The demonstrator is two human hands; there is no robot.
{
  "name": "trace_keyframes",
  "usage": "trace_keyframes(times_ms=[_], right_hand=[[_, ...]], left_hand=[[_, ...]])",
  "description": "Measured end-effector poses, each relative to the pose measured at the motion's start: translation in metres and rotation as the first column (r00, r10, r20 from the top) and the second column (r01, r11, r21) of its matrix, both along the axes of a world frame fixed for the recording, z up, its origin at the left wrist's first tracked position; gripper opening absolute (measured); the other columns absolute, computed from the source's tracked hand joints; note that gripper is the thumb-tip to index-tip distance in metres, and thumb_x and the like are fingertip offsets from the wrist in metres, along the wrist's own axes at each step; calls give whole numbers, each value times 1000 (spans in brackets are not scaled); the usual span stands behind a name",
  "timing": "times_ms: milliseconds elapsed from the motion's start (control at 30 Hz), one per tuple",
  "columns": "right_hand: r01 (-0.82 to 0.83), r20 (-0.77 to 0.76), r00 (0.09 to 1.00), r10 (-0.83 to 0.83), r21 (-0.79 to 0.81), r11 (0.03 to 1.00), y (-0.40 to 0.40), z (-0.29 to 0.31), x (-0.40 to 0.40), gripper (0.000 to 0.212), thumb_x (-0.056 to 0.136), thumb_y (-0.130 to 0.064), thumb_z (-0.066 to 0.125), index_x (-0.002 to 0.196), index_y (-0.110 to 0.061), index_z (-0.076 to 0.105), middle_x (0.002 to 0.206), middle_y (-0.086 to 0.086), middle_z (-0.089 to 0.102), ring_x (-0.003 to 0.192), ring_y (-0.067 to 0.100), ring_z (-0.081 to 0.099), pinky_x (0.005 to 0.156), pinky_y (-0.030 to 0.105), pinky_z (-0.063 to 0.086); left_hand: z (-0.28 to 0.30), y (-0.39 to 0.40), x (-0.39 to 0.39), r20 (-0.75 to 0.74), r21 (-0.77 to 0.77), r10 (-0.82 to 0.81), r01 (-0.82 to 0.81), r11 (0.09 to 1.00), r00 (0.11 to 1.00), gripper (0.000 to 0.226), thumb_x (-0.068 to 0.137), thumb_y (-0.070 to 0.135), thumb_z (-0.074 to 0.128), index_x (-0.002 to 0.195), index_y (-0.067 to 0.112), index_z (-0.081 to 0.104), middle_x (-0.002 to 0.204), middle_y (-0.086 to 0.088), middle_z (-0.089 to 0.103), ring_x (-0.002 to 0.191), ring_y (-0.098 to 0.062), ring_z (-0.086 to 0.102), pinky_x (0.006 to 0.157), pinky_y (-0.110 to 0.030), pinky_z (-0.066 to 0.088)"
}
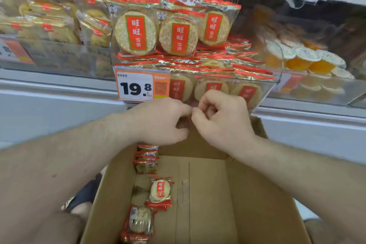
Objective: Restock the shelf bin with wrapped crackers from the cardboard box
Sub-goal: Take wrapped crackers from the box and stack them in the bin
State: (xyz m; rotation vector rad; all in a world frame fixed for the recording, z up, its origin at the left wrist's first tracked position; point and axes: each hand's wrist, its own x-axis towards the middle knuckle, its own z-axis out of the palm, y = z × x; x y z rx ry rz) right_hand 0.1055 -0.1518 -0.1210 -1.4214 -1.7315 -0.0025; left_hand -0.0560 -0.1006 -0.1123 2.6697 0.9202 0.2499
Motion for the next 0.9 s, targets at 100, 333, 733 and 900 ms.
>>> trace_keyframes(times_ms=[100, 333, 733, 900], right_hand=[[-1, 74, 997, 28, -335, 942, 5, -62, -5, 20, 73, -25, 65, 62, -24, 49, 49, -13, 43, 55, 15, 50, 57, 32, 47], [82, 16, 993, -115, -797, 599, 33, -192, -22, 10, 79, -22, 58, 69, -23, 57, 75, -5, 64, 79, 22, 63, 63, 26, 49], [87, 77, 946, -315, -996, 20, -3, -359, -61, 51, 75, -38, 78, 117, -14, 62, 116, 1, 69, 106, 17, 65, 88, 24, 52], [-272, -258, 801, -540, -961, 54, -2, -331, -36, 26, 83, -23, 77, 104, -16, 63, 90, 0, 69, 72, 12, 60, 59, 22, 43]], left_hand=[[-24, 5, -9, -325, -157, 4, -58, 986, 946, 12, 86, 30, 57, 98, 29, 57, 91, 10, 62, 87, -14, 58, 80, -33, 51], [-66, 13, -27, -492, -359, 31, -236, 903, 870, 36, 91, 28, 55, 127, 27, 55, 108, 10, 65, 98, -11, 60, 89, -34, 52], [-89, 21, -28, -521, -496, 62, -361, 790, 851, 39, 93, 31, 56, 132, 29, 52, 118, 13, 59, 101, -9, 56, 85, -22, 46], [-86, 22, -31, -496, -491, 149, -418, 764, 855, 45, 92, 30, 58, 135, 30, 46, 113, 9, 64, 88, -8, 61, 82, -27, 51]])
